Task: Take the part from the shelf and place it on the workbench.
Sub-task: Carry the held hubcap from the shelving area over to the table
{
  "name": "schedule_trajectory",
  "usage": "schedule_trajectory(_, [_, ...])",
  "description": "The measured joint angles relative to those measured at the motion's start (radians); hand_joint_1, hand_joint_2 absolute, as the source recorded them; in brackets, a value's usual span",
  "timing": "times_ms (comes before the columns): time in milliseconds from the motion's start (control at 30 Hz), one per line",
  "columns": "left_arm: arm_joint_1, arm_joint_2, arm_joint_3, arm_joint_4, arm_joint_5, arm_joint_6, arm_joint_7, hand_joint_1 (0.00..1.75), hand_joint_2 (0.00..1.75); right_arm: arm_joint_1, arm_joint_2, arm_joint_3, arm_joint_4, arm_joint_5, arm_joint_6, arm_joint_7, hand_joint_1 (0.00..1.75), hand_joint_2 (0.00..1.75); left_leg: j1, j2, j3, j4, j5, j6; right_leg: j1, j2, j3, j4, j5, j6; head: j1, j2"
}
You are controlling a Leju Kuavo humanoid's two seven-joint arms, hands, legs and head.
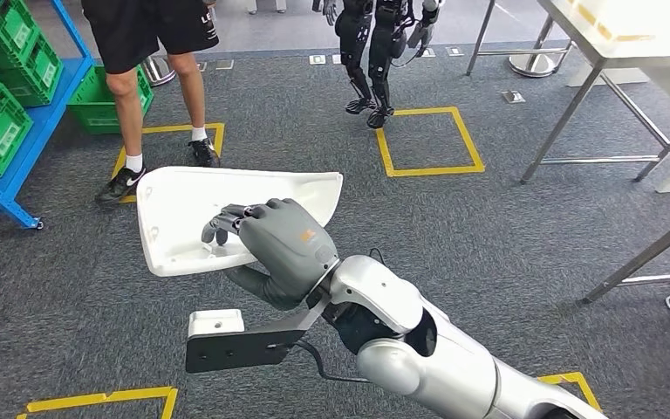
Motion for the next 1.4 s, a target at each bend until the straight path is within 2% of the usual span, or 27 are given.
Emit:
schedule_trajectory(33, [-0.001,-0.001,-0.001,-0.001,0.0,0.0,-0.001,0.0,0.0,0.0,-0.003,-0.003,0.0,0.002,-0.004,-0.004,1.75,1.75,0.0,0.013,0.0,-0.003,0.002,0.008,0.002,-0.026,-0.014,0.027,-0.016,0.003,0.002,0.0])
schedule_trajectory(100, [-0.002,0.001,-0.003,-0.002,0.0,0.0,-0.001,0.0,0.0,-0.004,-0.006,-0.008,0.004,0.002,-0.012,-0.017,1.75,1.75,-0.005,0.042,0.0,-0.004,0.002,0.018,0.006,-0.087,-0.072,0.145,-0.075,0.006,0.005,0.0])
schedule_trajectory(167, [0.0,0.005,-0.003,-0.002,0.011,0.0,0.003,0.0,0.0,-0.006,-0.008,-0.009,0.012,0.0,-0.014,-0.029,1.75,1.75,-0.009,0.072,0.0,-0.003,0.0,0.021,0.006,-0.106,-0.129,0.262,-0.116,0.007,0.005,0.0])
schedule_trajectory(200, [0.001,0.008,-0.002,-0.001,0.019,0.0,0.007,0.0,0.0,-0.006,-0.008,-0.009,0.016,-0.001,-0.015,-0.031,1.75,1.75,-0.01,0.086,0.0,-0.003,0.0,0.022,0.006,-0.11,-0.136,0.277,-0.113,0.007,0.005,0.0])
schedule_trajectory(233, [0.002,0.01,-0.001,-0.001,0.029,0.0,0.01,0.0,0.0,-0.006,-0.009,-0.01,0.019,-0.002,-0.015,-0.033,1.75,1.75,-0.011,0.099,0.001,-0.003,-0.001,0.022,0.007,-0.114,-0.121,0.25,-0.092,0.004,0.005,0.0])
schedule_trajectory(333, [0.004,0.015,0.003,-0.001,0.04,0.0,0.014,0.0,0.0,-0.012,-0.009,-0.011,0.024,-0.005,-0.017,-0.036,1.75,1.75,-0.015,0.129,0.005,-0.002,-0.007,0.015,0.014,-0.159,-0.013,0.049,-0.016,-0.011,0.005,0.0])
schedule_trajectory(400, [0.006,0.016,0.005,-0.001,0.037,0.0,0.017,0.0,0.0,-0.015,-0.009,-0.013,0.026,-0.008,-0.022,-0.04,1.75,1.75,-0.019,0.143,0.009,-0.003,-0.011,0.005,0.021,-0.174,0.015,-0.007,-0.007,-0.022,0.005,0.0])
schedule_trajectory(467, [0.008,0.017,0.005,-0.001,0.036,0.0,0.019,0.0,0.0,-0.017,-0.009,-0.016,0.028,-0.012,-0.027,-0.047,1.75,1.75,-0.017,0.156,0.012,-0.006,-0.013,-0.007,0.021,-0.154,0.015,-0.012,-0.002,-0.033,0.005,0.0])
schedule_trajectory(533, [0.01,0.019,0.008,-0.001,0.045,0.0,0.015,0.0,0.0,-0.02,-0.008,-0.018,0.033,-0.014,-0.029,-0.056,1.75,1.75,-0.014,0.129,0.004,0.02,-0.035,-0.017,0.015,-0.136,0.019,-0.02,0.004,-0.044,0.004,0.0])
schedule_trajectory(600, [0.015,0.021,0.013,0.0,0.054,0.0,0.01,0.0,0.0,-0.024,-0.005,-0.018,0.04,-0.015,-0.029,-0.061,1.75,1.75,-0.011,0.077,-0.04,0.12,-0.091,-0.024,0.01,-0.118,0.021,-0.024,0.007,-0.051,0.002,0.0])
schedule_trajectory(667, [0.021,0.021,0.016,0.002,0.057,0.0,0.01,0.0,0.0,-0.024,-0.003,-0.018,0.049,-0.015,-0.028,-0.063,1.75,1.75,-0.011,0.056,-0.099,0.24,-0.136,-0.028,0.009,-0.095,0.021,-0.024,0.007,-0.052,0.001,0.0])
schedule_trajectory(700, [0.025,0.022,0.017,0.002,0.058,0.0,0.009,0.0,0.0,-0.024,-0.002,-0.018,0.053,-0.015,-0.028,-0.063,1.75,1.75,-0.01,0.054,-0.115,0.264,-0.134,-0.03,0.009,-0.082,0.021,-0.023,0.007,-0.052,0.001,0.0])
schedule_trajectory(733, [0.027,0.022,0.017,0.003,0.058,0.0,0.008,0.0,0.0,-0.024,-0.002,-0.018,0.057,-0.015,-0.028,-0.063,1.75,1.75,-0.01,0.052,-0.112,0.249,-0.112,-0.03,0.009,-0.069,0.021,-0.022,0.007,-0.051,0.001,0.0])
schedule_trajectory(767, [0.028,0.022,0.018,0.004,0.058,0.0,0.006,0.0,0.0,-0.024,-0.001,-0.018,0.06,-0.015,-0.028,-0.063,1.75,1.75,-0.008,0.047,-0.093,0.199,-0.075,-0.03,0.008,-0.057,0.021,-0.02,0.007,-0.05,0.001,0.0])
schedule_trajectory(833, [0.029,0.021,0.021,0.005,0.061,0.0,0.001,0.0,0.0,-0.027,0.004,-0.018,0.063,-0.015,-0.025,-0.063,1.75,1.75,-0.002,0.008,-0.037,0.067,-0.013,-0.029,0.006,-0.034,0.018,-0.014,0.005,-0.041,0.001,0.0])
schedule_trajectory(900, [0.029,0.019,0.027,0.008,0.068,0.0,-0.002,0.0,0.0,-0.032,0.01,-0.017,0.069,-0.018,-0.021,-0.064,1.75,1.75,0.001,-0.027,-0.009,0.005,0.001,-0.023,0.004,-0.013,0.01,-0.009,0.007,-0.027,0.0,0.0])
schedule_trajectory(967, [0.028,0.016,0.034,0.009,0.077,0.0,-0.003,0.0,0.0,-0.035,0.014,-0.016,0.074,-0.022,-0.018,-0.064,1.75,1.75,-0.002,-0.018,-0.006,0.004,0.0,-0.01,0.001,0.007,0.003,-0.011,0.012,-0.013,0.0,0.0])
schedule_trajectory(1000, [0.029,0.014,0.037,0.009,0.079,0.0,-0.004,0.0,0.0,-0.036,0.014,-0.016,0.075,-0.024,-0.018,-0.065,1.75,1.75,-0.003,-0.007,-0.005,0.002,0.002,-0.003,0.001,-0.002,0.0,-0.008,0.011,-0.008,0.0,0.0])
schedule_trajectory(1067, [0.031,0.012,0.042,0.009,0.082,0.0,-0.004,0.0,0.0,-0.039,0.016,-0.016,0.076,-0.027,-0.014,-0.065,1.75,1.75,-0.003,0.018,-0.003,-0.003,0.006,0.013,0.005,-0.054,-0.028,0.046,-0.021,-0.001,0.004,0.0])
schedule_trajectory(1100, [0.032,0.012,0.045,0.009,0.084,0.0,-0.004,0.0,0.0,-0.041,0.017,-0.016,0.076,-0.029,-0.012,-0.065,1.75,1.75,-0.006,0.031,-0.003,-0.003,0.006,0.018,0.007,-0.085,-0.055,0.103,-0.051,0.001,0.006,0.0])
schedule_trajectory(1133, [0.034,0.011,0.046,0.009,0.086,0.0,-0.005,0.0,0.0,-0.041,0.019,-0.015,0.077,-0.03,-0.009,-0.064,1.75,1.75,-0.008,0.045,-0.003,-0.003,0.005,0.022,0.007,-0.102,-0.089,0.174,-0.083,0.003,0.007,0.0])
schedule_trajectory(1167, [0.037,0.011,0.048,0.01,0.088,0.0,-0.005,0.0,0.0,-0.041,0.02,-0.014,0.08,-0.031,-0.007,-0.064,1.75,1.75,-0.01,0.06,-0.004,-0.003,0.004,0.023,0.007,-0.107,-0.12,0.237,-0.106,0.004,0.007,0.0])
schedule_trajectory(1200, [0.038,0.011,0.05,0.01,0.089,0.0,-0.006,0.0,0.0,-0.04,0.021,-0.013,0.083,-0.032,-0.005,-0.062,1.75,1.75,-0.012,0.074,-0.003,-0.003,0.003,0.024,0.007,-0.109,-0.138,0.274,-0.114,0.004,0.007,0.0])
schedule_trajectory(1233, [0.039,0.011,0.052,0.01,0.09,0.0,-0.007,0.0,0.0,-0.04,0.022,-0.012,0.086,-0.033,-0.004,-0.061,1.75,1.75,-0.013,0.087,-0.003,-0.002,0.002,0.025,0.007,-0.112,-0.137,0.274,-0.105,0.003,0.007,0.0])
schedule_trajectory(1267, [0.039,0.011,0.054,0.01,0.09,0.0,-0.008,0.0,0.0,-0.04,0.023,-0.012,0.089,-0.033,-0.003,-0.061,1.75,1.75,-0.014,0.099,-0.002,-0.002,0.001,0.025,0.008,-0.115,-0.114,0.234,-0.08,0.0,0.007,0.0])
schedule_trajectory(1333, [0.038,0.011,0.056,0.01,0.09,0.0,-0.01,0.0,0.0,-0.042,0.03,-0.011,0.092,-0.033,-0.002,-0.06,1.75,1.75,-0.018,0.12,0.002,-0.002,-0.003,0.021,0.015,-0.148,-0.035,0.093,-0.025,-0.01,0.007,0.0])
schedule_trajectory(1400, [0.037,0.011,0.057,0.01,0.09,0.0,-0.011,0.0,0.0,-0.045,0.037,-0.011,0.095,-0.033,-0.003,-0.061,1.75,1.75,-0.021,0.136,0.006,-0.001,-0.008,0.012,0.024,-0.175,0.012,0.004,-0.004,-0.022,0.006,0.0])
